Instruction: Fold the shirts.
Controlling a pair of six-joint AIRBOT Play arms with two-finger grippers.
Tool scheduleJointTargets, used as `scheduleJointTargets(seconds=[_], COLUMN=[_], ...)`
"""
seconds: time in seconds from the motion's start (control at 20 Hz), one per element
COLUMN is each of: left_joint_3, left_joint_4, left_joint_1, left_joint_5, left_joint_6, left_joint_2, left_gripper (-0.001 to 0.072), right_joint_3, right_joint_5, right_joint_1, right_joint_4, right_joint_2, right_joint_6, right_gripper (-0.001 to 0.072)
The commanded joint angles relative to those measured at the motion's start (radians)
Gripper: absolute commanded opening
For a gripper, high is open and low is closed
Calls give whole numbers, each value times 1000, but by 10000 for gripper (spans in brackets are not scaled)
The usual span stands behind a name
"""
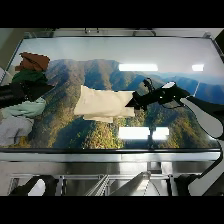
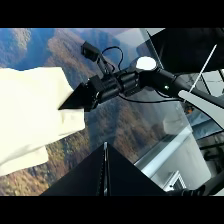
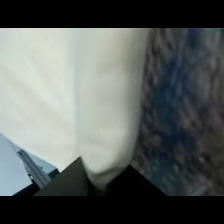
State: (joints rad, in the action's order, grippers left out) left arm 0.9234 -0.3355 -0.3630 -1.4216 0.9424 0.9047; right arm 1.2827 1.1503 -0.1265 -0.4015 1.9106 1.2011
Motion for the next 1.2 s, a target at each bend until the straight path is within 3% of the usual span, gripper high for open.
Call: scheduleJointTargets(seconds=[0.0, 0.2, 0.35, 0.55, 0.75, 1.0, 1.15], left_joint_3=[0, 0, -1, -1, -1, -1, -1], left_joint_4=[0, 0, -1, -2, -2, -2, -3], left_joint_1=[-1, -1, -1, -1, -1, 0, 23], left_joint_5=[-15, -18, -19, -14, -4, -1, 3], left_joint_6=[2, 2, 2, 2, 2, 2, 2], left_joint_2=[-2, -1, -1, -1, -1, -1, -1], left_gripper=[18, 19, 19, 19, 19, 19, 18], right_joint_3=[16, 26, 24, -19, -124, -209, -222], right_joint_5=[15, -80, -132, -68, -17, 7, 42], right_joint_1=[-12, 173, 447, 809, 1116, 1439, 1566], right_joint_4=[169, 117, -79, -385, -621, -795, -818], right_joint_2=[-21, -168, -279, -407, -498, -520, -519], right_joint_6=[-74, -30, 113, 211, 240, 239, 193], right_gripper=[19, 17, 17, 16, 17, 16, 19])
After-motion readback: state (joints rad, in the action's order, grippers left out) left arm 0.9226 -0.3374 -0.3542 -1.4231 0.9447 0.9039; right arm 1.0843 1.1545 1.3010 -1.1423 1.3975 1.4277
